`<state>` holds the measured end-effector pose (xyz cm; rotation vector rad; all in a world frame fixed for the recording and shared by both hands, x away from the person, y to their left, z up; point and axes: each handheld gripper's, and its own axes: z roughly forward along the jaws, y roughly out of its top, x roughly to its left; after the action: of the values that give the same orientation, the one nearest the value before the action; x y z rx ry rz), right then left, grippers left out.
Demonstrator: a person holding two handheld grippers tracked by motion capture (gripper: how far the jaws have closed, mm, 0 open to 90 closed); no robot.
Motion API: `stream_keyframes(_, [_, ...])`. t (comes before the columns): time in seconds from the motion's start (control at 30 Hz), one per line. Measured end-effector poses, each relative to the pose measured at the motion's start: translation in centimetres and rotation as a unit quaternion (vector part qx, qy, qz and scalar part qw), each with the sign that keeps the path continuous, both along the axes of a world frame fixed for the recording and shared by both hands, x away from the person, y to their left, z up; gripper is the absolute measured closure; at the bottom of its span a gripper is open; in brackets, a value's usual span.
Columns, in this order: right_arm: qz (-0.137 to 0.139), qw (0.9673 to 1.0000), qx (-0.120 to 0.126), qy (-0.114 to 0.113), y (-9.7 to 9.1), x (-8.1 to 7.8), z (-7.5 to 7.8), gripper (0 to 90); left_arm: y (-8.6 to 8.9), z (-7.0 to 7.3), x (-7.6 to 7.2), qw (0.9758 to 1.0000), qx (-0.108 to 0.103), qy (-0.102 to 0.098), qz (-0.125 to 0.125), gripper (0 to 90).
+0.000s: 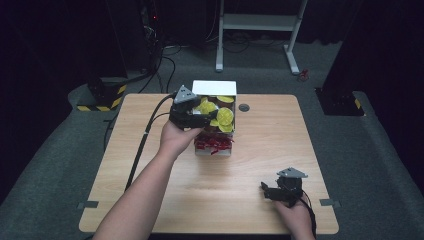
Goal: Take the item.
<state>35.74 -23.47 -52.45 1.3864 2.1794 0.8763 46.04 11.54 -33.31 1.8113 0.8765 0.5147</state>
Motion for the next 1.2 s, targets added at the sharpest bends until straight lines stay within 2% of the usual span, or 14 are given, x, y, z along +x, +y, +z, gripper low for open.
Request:
stream_keyframes(0.23, [-0.002,1.0,0.002,0.0,0.03,-0.1,0.0,10.3,-0.21,-0.29,0.07,1.0,-0.009,-0.003,0.003,28.2])
stream_keyframes(0.43, [0.001,1.0,0.002,-0.001,0.04,0.0,-0.01,10.2,-0.12,-0.51,-0.12,0.9999,-0.004,-0.009,0.006,28.8])
stream_keyframes(0.6, [0.002,1.0,0.002,0.0,0.05,0.01,0.0,10.3,0.08,-0.57,-0.22,0.9995,-0.003,-0.03,0.005,35.5])
stream_keyframes(0.73, [0.007,1.0,0.001,-0.002,0.03,0.01,-0.01,10.3,0.15,-0.61,-0.17,0.9996,-0.008,-0.026,0.001,36.2])
stream_keyframes(0.83, [0.007,1.0,0.001,-0.002,0.03,0.0,-0.01,10.3,0.04,-0.72,-0.08,0.9998,-0.004,-0.017,0.005,31.5])
stream_keyframes(1.1, [0.007,1.0,0.001,-0.002,0.03,0.01,-0.01,10.3,-0.36,-0.81,-0.32,0.9997,0.009,-0.017,0.012,31.7])
stream_keyframes(1.2, [0.007,1.0,0.001,-0.002,0.03,0.0,-0.01,10.3,-0.39,-0.89,-0.63,0.9992,0.023,-0.031,0.008,35.5])
